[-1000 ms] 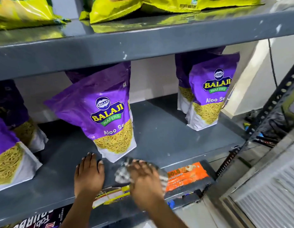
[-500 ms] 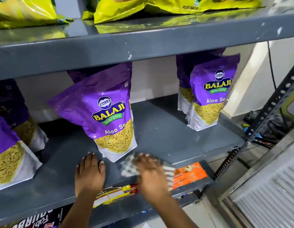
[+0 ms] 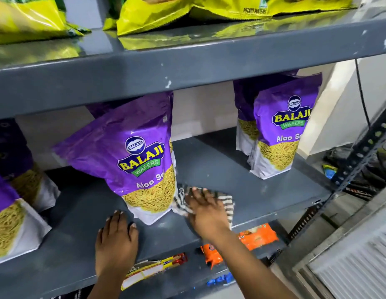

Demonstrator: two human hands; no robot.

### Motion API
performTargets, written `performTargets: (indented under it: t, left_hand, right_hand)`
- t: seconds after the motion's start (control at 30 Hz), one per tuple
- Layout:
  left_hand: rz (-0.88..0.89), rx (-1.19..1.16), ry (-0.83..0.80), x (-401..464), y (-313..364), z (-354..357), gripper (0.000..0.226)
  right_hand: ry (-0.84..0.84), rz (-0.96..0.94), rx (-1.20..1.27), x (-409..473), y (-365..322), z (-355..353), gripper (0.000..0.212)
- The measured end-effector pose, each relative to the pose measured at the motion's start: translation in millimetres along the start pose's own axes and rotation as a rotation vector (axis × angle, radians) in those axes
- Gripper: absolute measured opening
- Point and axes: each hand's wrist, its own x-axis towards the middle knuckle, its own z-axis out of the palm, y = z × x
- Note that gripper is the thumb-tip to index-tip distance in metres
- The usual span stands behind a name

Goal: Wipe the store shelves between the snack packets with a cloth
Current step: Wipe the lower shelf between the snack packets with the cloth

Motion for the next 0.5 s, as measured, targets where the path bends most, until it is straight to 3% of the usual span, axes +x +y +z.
performTargets:
  t: [0.03, 0.07, 0.17, 0.27, 0.37, 0.5]
  left_hand:
    - [-0.009, 0.000, 0.005, 1, 1, -1, 0.058]
    - [-0.019, 0.000, 0.007, 0, 2, 0, 0.057]
    - [-0.026, 0.001, -0.004, 1, 1, 2, 0.063]
    - [-0.026, 0.003, -0.002, 3, 0, 3, 0.062]
    - [-0.029, -0.017, 0.026, 3, 2, 3, 0.058]
    - [-0.023, -0.030, 0.039, 4, 1, 4, 0.061]
  right_hand:
    - [-0.079, 0.075, -0.043, 9, 10, -2, 0.050]
    - [-0.053, 0.179, -0.068, 17, 22, -8, 0.048]
    - [0.130, 0.445, -0.018, 52, 38, -33, 0.052]
    - [-0.019, 0.270, 0.148, 97, 18, -34, 0.060]
    - [-0.292, 0.113, 0.050, 127, 15, -18, 0.053]
    - [-0.196, 0.308, -0.146, 140, 46, -18, 0.055]
